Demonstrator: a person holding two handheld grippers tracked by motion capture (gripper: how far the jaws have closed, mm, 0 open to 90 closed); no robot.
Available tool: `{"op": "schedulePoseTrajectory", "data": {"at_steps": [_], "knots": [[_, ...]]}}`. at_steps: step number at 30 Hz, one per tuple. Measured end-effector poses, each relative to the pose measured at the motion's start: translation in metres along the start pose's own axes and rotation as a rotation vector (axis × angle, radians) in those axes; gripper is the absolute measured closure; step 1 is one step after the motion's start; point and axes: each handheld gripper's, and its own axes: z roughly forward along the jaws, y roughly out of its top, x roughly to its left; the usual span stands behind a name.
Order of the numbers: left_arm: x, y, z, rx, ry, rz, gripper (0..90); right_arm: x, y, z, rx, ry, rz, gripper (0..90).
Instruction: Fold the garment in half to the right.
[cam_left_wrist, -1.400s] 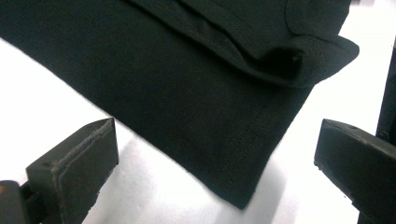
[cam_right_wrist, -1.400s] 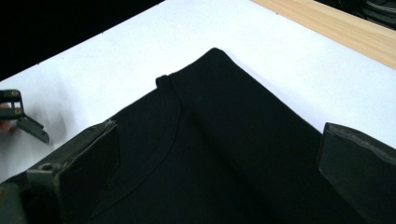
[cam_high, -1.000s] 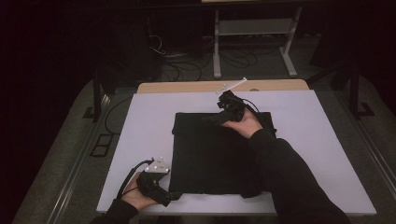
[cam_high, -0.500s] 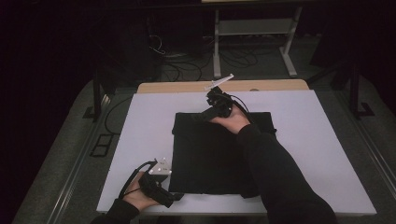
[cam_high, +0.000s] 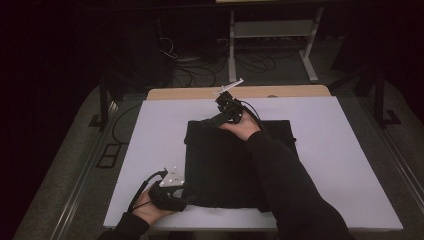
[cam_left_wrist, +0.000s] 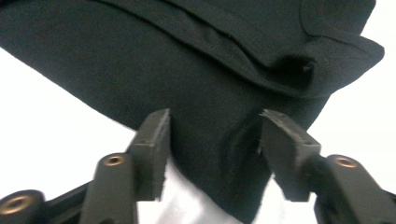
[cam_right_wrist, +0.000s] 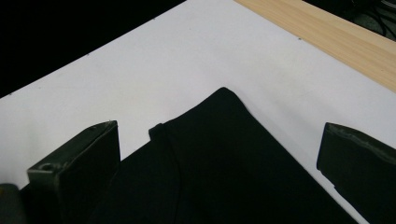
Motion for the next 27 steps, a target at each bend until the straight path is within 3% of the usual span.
{"op": "schedulePoseTrajectory", "data": {"at_steps": [10,11,27], "knots": [[0.006,0.005,0.000,0.010,-0.065,-0.034,82.2,-0.003,0.000,0.019,0.001,0.009,0.013,0.0],[0.006,0.006,0.001,0.003,-0.068,-0.047,83.4,-0.003,0.000,0.021,0.000,0.012,0.014,0.0],[0.005,0.014,-0.008,-0.056,-0.074,-0.031,85.3,-0.001,0.014,0.041,0.012,0.022,0.003,1.6]]}}
